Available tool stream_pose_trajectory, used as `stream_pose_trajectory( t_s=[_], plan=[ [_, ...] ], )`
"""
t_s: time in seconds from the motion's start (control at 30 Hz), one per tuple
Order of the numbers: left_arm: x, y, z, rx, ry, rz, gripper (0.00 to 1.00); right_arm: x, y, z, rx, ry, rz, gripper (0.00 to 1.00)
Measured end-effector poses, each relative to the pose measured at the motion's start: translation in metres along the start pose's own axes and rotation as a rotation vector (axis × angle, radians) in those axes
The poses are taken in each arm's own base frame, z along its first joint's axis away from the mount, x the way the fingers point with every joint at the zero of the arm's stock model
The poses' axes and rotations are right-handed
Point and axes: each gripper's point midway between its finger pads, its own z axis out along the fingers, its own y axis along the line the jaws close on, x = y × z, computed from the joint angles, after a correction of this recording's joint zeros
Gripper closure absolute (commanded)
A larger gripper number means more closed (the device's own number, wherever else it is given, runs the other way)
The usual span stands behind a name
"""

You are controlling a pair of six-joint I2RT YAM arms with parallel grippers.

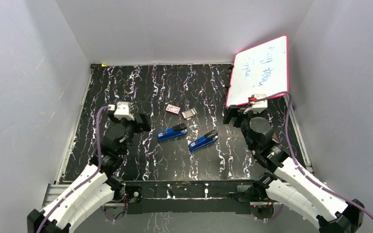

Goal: Load the staples into the stapler

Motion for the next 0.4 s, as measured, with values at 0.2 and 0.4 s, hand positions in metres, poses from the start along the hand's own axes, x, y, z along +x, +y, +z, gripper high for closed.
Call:
stream_pose_trajectory(
  t_s=[0.2,0.4],
  plan=[
    [-0.011,0.03,-0.027,-0.121,-0.095,-0.11,0.01,-0.001,-0.024,-0.006,0.139,-0.029,0.113,0.02],
    [0.003,0.039,-0.032,-0.165,-0.078,-0.137,0.02,0.017,-0.03,-0.011,0.173,0.01,0.159,0.02]
  ],
)
